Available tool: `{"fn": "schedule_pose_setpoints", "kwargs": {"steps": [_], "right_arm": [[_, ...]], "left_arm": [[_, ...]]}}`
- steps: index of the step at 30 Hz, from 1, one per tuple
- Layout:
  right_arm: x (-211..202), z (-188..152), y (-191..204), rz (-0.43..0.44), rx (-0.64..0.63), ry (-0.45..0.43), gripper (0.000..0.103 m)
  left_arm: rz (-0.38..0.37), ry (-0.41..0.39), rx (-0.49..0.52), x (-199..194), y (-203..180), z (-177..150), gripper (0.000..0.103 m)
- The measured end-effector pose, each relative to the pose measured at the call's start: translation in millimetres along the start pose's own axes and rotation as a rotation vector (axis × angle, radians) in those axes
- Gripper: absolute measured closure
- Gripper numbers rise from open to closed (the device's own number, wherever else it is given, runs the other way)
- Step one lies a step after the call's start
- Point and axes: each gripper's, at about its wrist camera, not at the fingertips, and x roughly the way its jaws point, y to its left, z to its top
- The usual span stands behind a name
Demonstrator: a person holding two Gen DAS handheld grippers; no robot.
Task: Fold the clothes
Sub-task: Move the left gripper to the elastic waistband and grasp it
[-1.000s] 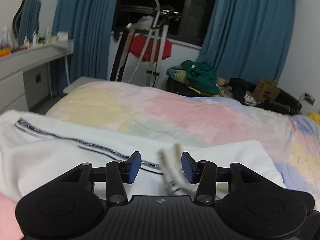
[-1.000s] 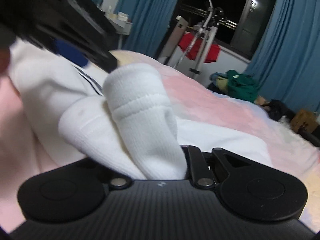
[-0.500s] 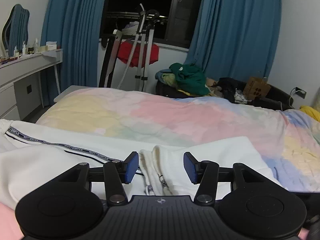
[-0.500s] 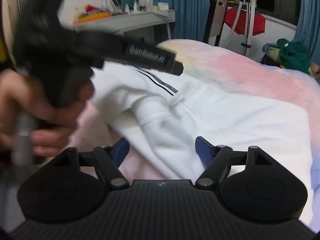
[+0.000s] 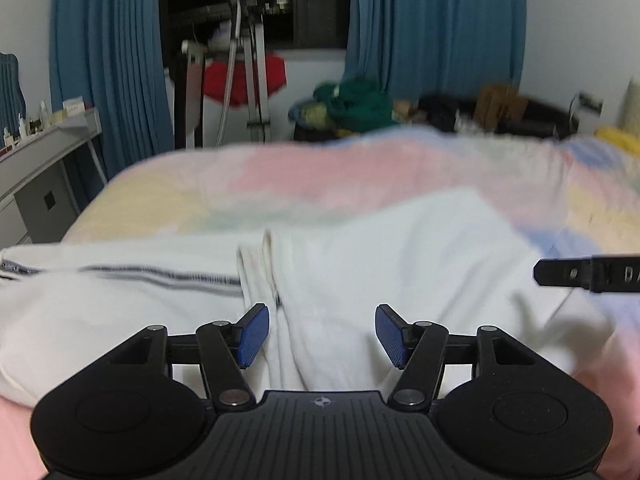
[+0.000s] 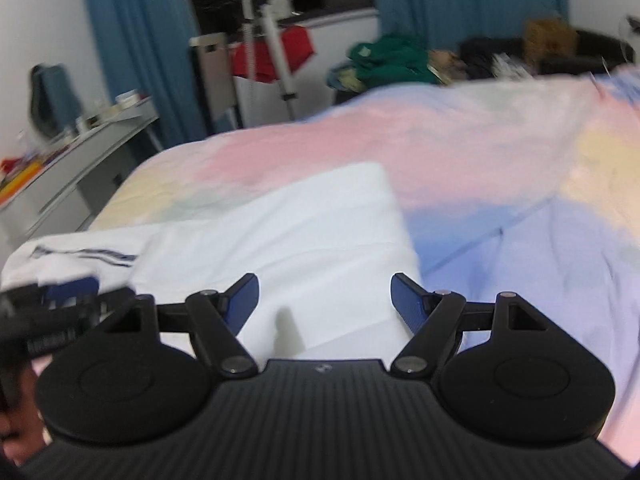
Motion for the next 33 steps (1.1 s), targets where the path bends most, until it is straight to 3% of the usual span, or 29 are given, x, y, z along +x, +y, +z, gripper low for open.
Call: {"fn": "schedule_pose_setpoints", "kwargs": {"steps": [3, 12, 19, 23, 27, 30, 33], "right_arm": [[9.4, -9.4, -9.1, -0.011, 0.044, 0.055, 0.029], [25.6, -8.6, -18.0, 0.024, 0.104, 0.048, 0.026], [21.2, -3.0, -23.1, 0.090, 0.137, -0.008, 0.027], [13.7, -0.9, -21.4, 0.126, 0.142, -0.045, 0.027], [9.8, 0.4, -17.5, 0.154, 0.119, -0.059, 0.027], [8.3, 1.4, -19.0, 0.192, 0.128, -0.061, 0.027], [9.4, 2.5, -20.4, 0.196, 0.143, -0.058, 0.027]], "left_arm": [[0.051, 0.003, 0.027, 11.9, -4.3, -7.4, 0.043], [0.117, -0.062, 0.075, -7.4, -2.2, -12.1, 0.038], [0.144, -0.081, -0.084, -35.7, 36.7, -3.2, 0.036], [0.209, -0.059, -0.174, -53.1, 65.2, 4.3, 0.026], [0.207, 0.058, -0.367, -54.9, 113.1, 6.7, 0.022], [0.146, 0.144, -0.536, -51.1, 154.8, 1.4, 0.023], [0.163, 0.144, -0.665, -52.5, 190.7, -8.3, 0.022]]}}
